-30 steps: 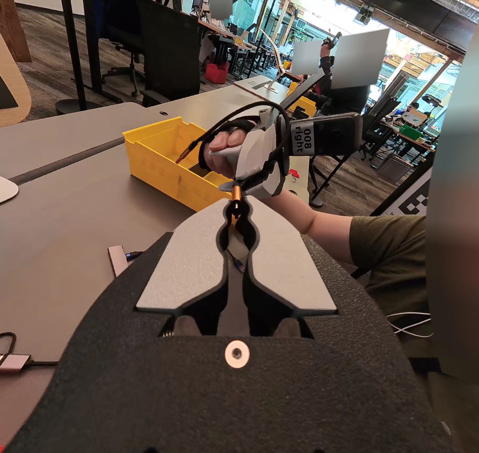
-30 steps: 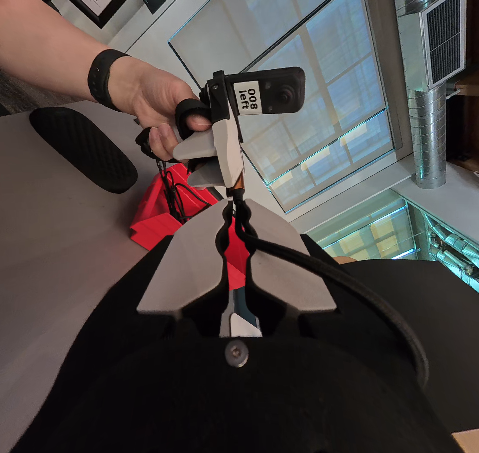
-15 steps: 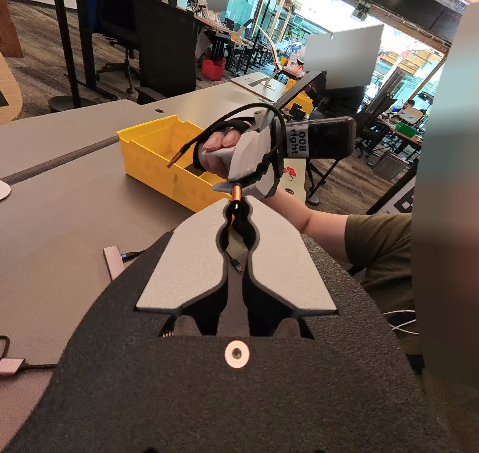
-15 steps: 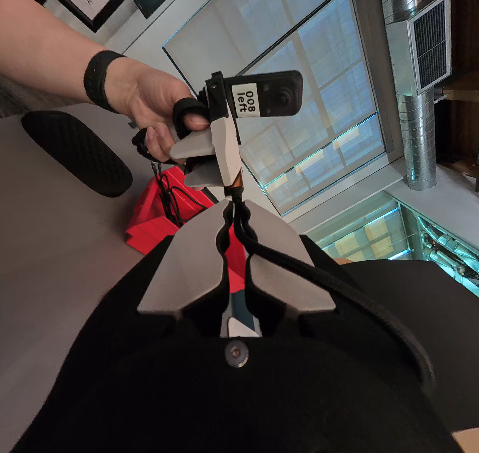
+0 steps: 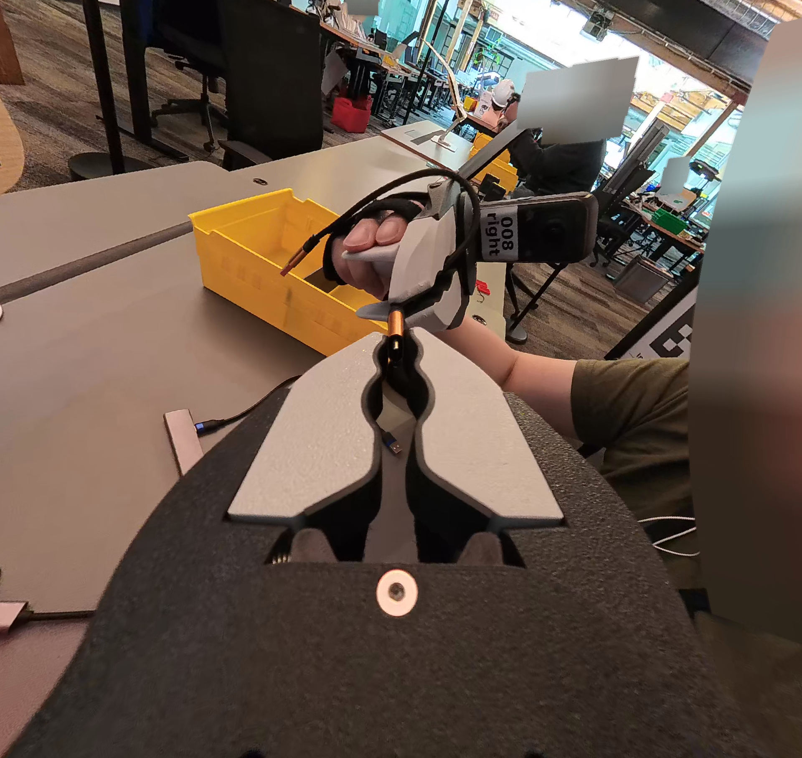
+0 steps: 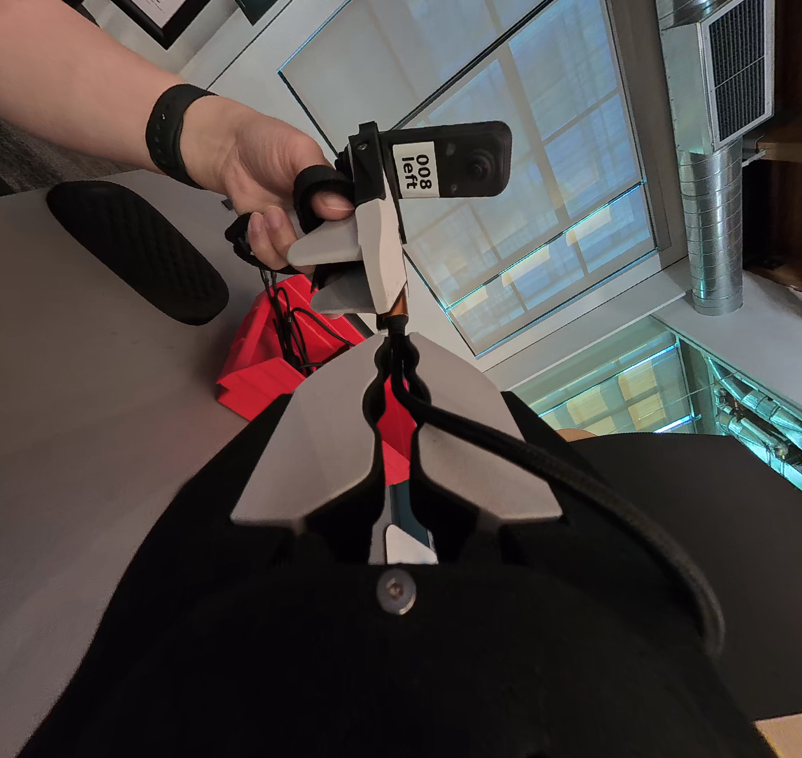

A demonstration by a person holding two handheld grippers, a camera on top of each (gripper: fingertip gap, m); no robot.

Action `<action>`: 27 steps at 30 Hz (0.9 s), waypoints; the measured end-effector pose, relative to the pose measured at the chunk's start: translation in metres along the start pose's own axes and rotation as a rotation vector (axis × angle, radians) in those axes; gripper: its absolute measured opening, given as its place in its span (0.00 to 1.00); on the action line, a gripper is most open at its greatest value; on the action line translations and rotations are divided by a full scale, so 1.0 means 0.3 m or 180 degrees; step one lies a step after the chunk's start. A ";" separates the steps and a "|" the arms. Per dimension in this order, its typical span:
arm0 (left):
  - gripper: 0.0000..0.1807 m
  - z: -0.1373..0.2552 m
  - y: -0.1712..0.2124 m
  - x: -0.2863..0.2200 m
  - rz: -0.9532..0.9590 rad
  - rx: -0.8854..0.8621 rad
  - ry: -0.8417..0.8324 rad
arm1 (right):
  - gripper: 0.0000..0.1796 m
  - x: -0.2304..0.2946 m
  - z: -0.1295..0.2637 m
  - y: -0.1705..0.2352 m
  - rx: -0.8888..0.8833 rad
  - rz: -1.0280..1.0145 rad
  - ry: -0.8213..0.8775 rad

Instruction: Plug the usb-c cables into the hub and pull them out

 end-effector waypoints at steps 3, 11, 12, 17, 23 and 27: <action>0.03 0.002 0.001 0.000 0.0004 -0.0012 0.0011 | 0.04 0.001 0.000 0.000 0.0020 -0.0017 -0.0019; 0.03 0.005 0.006 -0.002 0.0012 -0.0032 0.0016 | 0.03 0.004 -0.004 -0.004 0.0051 -0.0023 -0.0027; 0.03 0.005 0.007 -0.002 0.0008 -0.0029 0.0010 | 0.03 0.004 -0.004 -0.004 0.0064 -0.0033 -0.0034; 0.03 0.009 0.010 0.001 0.0028 -0.0041 0.0034 | 0.03 0.007 -0.008 -0.005 0.0098 -0.0058 -0.0049; 0.03 0.014 0.013 0.007 0.0076 -0.0065 0.0088 | 0.03 0.010 -0.012 -0.001 0.0094 -0.0080 -0.0050; 0.05 0.020 0.019 0.012 -0.0207 -0.0028 -0.0119 | 0.03 -0.001 -0.007 0.011 0.0123 -0.0096 0.0018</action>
Point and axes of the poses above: each gripper's, where its closed fingertips meet, z back along the fingers, y out of its underside, x = y × z across the jaws, the point moved 7 cm from there along z, back along the fingers, and after that the axes turned 9 degrees about y, right-handed, at the moved point
